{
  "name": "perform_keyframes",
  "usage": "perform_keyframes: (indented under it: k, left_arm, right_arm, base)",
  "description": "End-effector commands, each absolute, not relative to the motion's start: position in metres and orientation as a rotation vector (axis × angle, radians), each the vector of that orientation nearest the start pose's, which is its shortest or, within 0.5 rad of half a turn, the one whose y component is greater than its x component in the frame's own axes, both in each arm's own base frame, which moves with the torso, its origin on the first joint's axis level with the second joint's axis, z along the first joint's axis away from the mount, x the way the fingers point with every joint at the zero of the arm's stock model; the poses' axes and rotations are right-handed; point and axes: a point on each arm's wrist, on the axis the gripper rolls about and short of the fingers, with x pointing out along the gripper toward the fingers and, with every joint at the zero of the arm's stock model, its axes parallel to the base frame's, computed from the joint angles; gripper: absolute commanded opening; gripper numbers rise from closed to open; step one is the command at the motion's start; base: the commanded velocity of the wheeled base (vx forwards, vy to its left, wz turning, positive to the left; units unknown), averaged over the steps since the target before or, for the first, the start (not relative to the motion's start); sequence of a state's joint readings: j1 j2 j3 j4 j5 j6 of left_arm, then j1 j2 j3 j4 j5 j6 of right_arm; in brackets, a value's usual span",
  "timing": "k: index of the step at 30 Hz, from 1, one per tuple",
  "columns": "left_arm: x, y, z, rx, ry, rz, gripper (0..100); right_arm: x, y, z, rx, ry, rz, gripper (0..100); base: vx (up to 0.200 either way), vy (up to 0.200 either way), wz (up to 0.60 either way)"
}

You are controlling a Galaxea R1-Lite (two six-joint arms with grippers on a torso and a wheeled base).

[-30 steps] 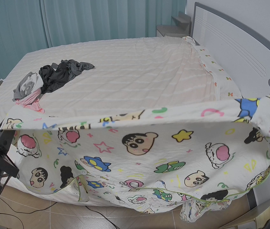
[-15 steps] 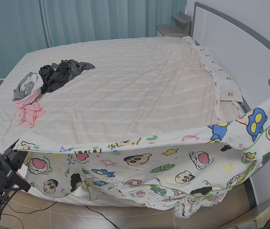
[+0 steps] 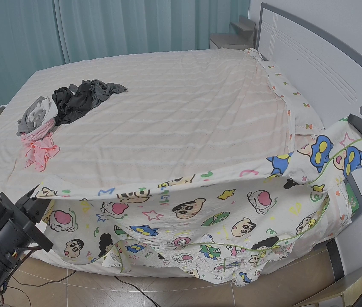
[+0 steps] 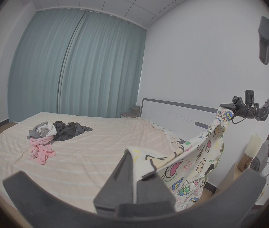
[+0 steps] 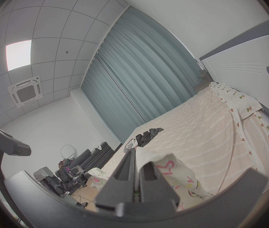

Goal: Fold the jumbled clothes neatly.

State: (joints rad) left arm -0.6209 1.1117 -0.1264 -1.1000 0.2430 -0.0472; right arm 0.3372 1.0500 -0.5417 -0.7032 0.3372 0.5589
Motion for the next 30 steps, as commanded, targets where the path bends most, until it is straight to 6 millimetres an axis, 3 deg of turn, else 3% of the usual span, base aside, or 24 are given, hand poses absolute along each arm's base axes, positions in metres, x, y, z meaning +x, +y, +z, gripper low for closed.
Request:
perform_keyframes:
  k: [1,12,19,23,30]
  left_arm:
    - [0.128,-0.083,0.173,-0.106,-0.031,-0.364,0]
    - [0.162,-0.094,0.175,-0.114,0.006,-0.313,0]
    - [0.182,-0.1,0.163,-0.091,0.066,-0.285,0]
    - [0.204,-0.107,0.144,-0.086,0.15,-0.26,0]
    - [0.233,-0.12,0.131,-0.166,0.207,-0.241,0]
  right_arm:
    - [0.149,0.055,0.255,0.533,0.012,0.673,0]
    - [0.167,0.053,0.261,0.519,-0.005,0.671,0]
    - [0.188,0.054,0.257,0.496,0.018,0.641,0]
    - [0.203,0.057,0.249,0.488,0.044,0.648,0]
    - [0.232,0.062,0.229,0.469,0.059,0.63,0]
  base:
    - [0.2,0.0,0.0]
    - [0.2,0.0,0.0]
    - [0.2,0.0,0.0]
    - [0.2,0.0,0.0]
    - [0.2,0.0,0.0]
